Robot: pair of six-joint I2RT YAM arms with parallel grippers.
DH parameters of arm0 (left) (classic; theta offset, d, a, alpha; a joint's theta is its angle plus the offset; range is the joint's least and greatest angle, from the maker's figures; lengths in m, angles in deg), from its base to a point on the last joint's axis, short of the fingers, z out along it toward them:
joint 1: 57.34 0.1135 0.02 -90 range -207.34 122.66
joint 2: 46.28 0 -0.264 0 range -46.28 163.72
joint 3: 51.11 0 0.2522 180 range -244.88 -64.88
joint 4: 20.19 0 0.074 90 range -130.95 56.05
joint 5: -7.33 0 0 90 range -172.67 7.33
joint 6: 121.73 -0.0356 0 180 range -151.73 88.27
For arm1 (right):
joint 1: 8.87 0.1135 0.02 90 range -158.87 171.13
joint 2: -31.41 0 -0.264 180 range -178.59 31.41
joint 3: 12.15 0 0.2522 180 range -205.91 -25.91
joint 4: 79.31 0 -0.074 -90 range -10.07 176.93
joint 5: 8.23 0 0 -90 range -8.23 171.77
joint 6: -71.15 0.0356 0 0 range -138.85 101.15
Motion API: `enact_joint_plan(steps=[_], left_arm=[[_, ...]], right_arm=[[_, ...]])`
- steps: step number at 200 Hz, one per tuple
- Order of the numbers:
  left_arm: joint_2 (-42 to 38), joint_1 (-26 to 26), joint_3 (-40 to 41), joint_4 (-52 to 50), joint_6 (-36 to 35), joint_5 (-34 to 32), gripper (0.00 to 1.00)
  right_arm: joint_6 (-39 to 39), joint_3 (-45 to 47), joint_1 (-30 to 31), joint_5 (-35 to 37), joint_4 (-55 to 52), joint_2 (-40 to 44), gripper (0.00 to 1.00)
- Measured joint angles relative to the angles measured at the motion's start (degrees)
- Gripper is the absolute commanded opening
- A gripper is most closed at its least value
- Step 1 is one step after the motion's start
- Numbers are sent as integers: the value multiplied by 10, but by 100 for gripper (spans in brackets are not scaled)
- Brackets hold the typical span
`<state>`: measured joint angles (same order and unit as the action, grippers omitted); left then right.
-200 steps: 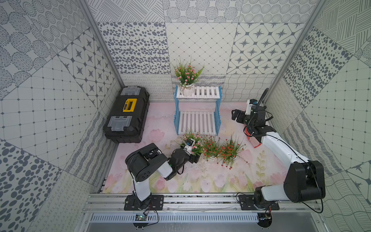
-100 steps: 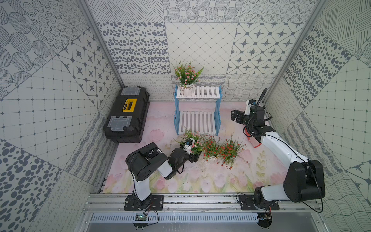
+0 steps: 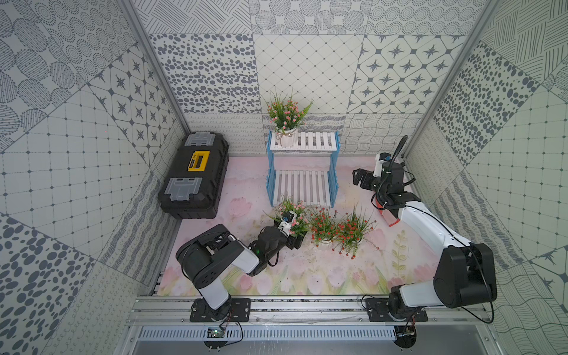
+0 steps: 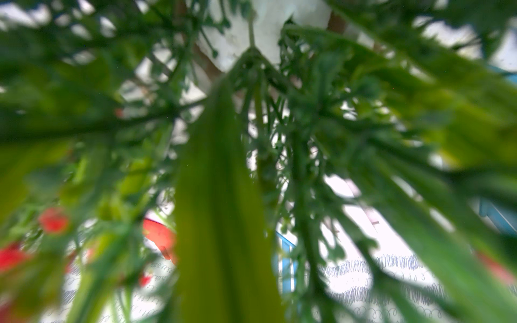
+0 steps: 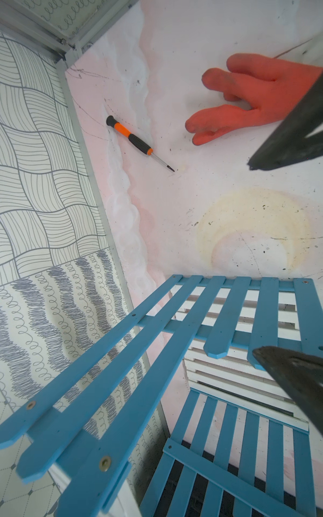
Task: Place the baby's breath potted plants on the rack by color
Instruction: Pick up the baby's breath potted plant from the center of the board, then place the baby's breath potted plant on the rack.
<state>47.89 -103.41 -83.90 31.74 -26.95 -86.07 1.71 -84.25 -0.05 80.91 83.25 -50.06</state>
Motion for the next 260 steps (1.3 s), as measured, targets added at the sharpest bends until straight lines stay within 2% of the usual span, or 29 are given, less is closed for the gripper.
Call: enact_joint_plan(steps=[54, 85, 122, 151, 183, 260], left_arm=[[-134, 0, -23, -128, -10, -4, 56], [-216, 0, -86, -242, -18, -4, 56], [-250, 0, -184, -372, -24, -4, 57], [-235, 0, -275, -469, -35, -4, 57], [-183, 4, -390, -562, -45, -1, 58], [-13, 34, -667, -675, -64, 7, 58]], right_arm=[[0, 0, 2, 0, 0, 0, 98], [0, 0, 2, -1, 0, 0, 98], [0, 0, 2, -1, 0, 1, 98], [1, 0, 2, -1, -3, 11, 98], [5, 0, 4, -2, -4, 36, 98], [11, 10, 5, -2, -7, 68, 98]])
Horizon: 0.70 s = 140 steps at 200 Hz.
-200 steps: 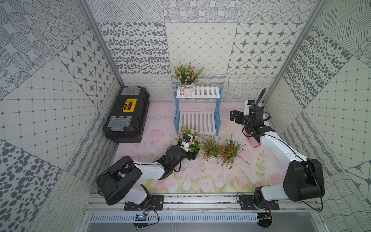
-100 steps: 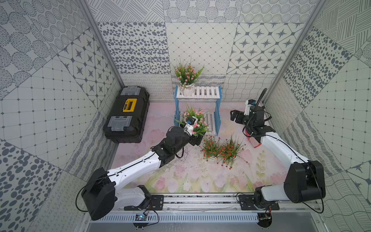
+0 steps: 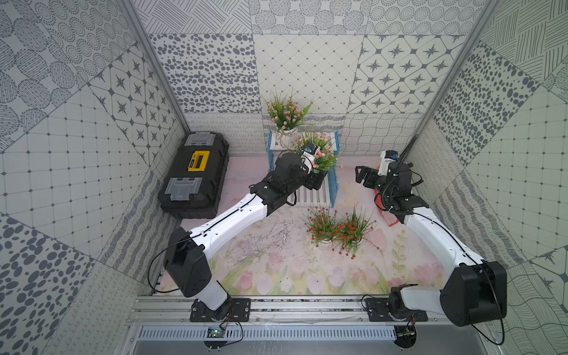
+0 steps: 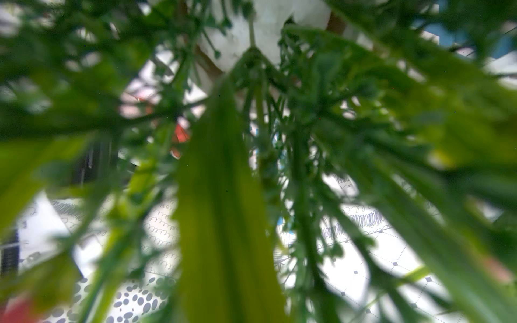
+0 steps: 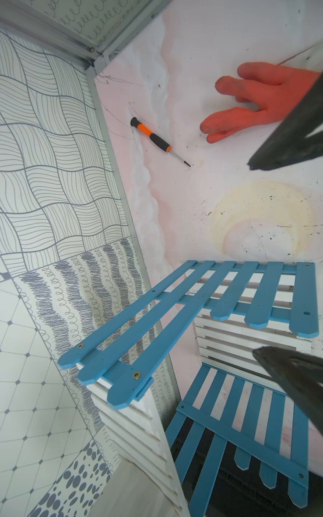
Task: Place the baby's breath potted plants on the rack by color
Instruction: Place the baby's breath potted plant on the rack.
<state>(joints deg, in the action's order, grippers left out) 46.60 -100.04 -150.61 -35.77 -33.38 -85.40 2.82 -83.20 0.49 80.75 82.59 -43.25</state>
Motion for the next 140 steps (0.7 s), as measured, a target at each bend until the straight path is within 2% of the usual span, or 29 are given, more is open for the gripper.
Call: enact_joint_plan(steps=[140], left_arm=[[284, 54, -463, -135, -14, 28, 60]], right_arm=[[19, 42, 0, 1, 8, 44, 98]])
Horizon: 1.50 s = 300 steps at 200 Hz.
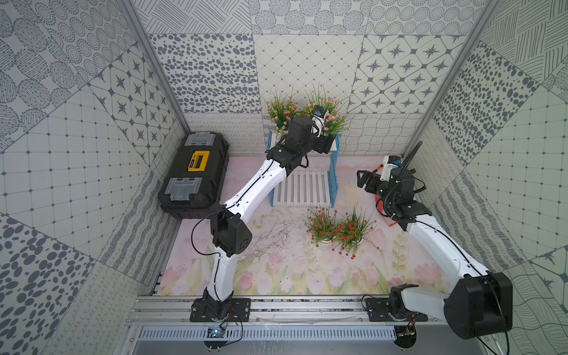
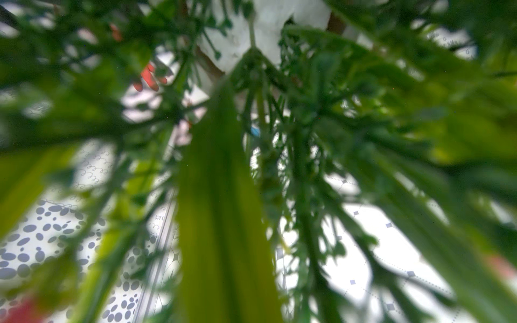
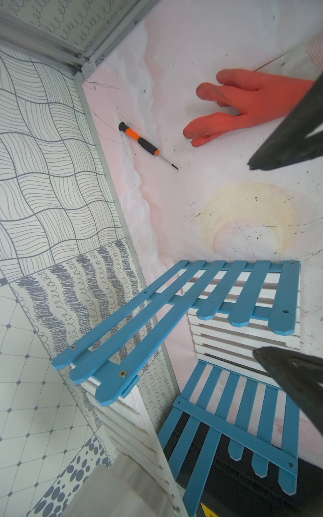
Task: Place the baby's breath potted plants on the rack by color
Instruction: Place the baby's breath potted plant on the rack.
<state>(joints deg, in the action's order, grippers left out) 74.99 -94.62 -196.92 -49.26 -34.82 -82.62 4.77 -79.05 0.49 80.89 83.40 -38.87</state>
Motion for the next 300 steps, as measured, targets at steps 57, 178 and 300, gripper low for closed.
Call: enact_joint_plan(steps=[57, 178, 300], left_arm=[[98, 21, -145, -36, 0, 13, 61], [159, 42, -185, -32, 10, 39, 61], [163, 43, -190, -25, 28, 41, 97]], right_arm=[[0, 0, 0, 0, 3, 0, 98], [0, 8, 0, 2, 3, -3, 98], [0, 8, 0, 10, 6, -16, 98]])
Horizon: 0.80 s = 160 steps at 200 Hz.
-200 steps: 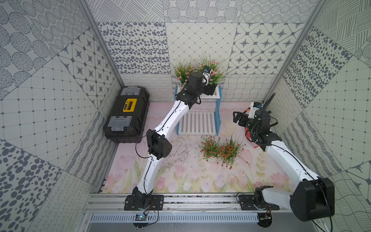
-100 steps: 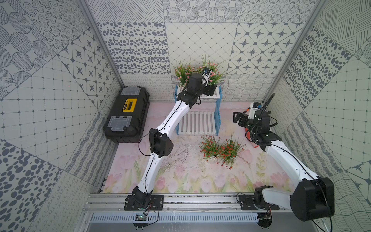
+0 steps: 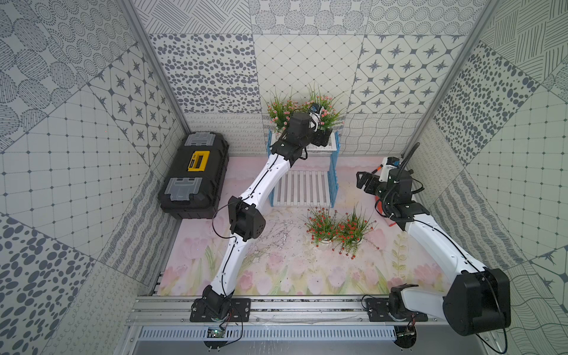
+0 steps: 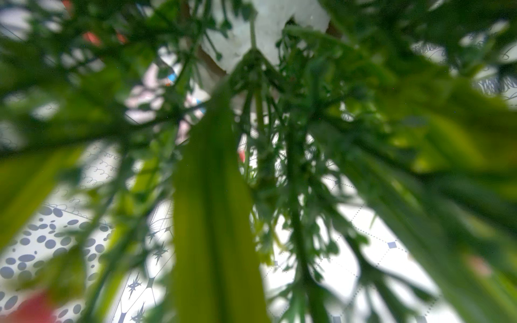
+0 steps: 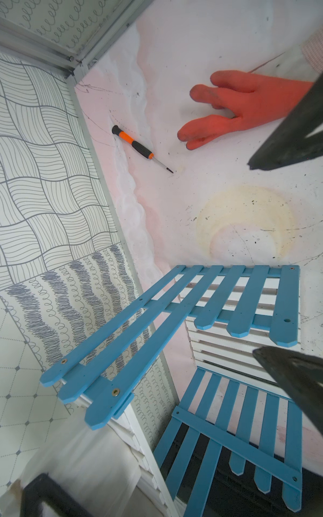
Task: Place the baby's breath potted plants on the rack by color
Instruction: Place the baby's breath potted plant on the rack.
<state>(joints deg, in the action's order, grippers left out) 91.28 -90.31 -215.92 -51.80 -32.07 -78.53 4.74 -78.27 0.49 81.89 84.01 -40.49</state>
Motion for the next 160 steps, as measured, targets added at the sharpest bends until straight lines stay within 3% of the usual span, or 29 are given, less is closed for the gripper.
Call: enact_joint_plan(steps=[98, 160], left_arm=[[-3, 0, -3, 9, 2, 3, 98], [-46, -4, 32, 5, -3, 3, 98]], right_arm=[[0, 0, 0, 3, 1, -5, 98], [-7, 0, 0, 13, 1, -5, 98]])
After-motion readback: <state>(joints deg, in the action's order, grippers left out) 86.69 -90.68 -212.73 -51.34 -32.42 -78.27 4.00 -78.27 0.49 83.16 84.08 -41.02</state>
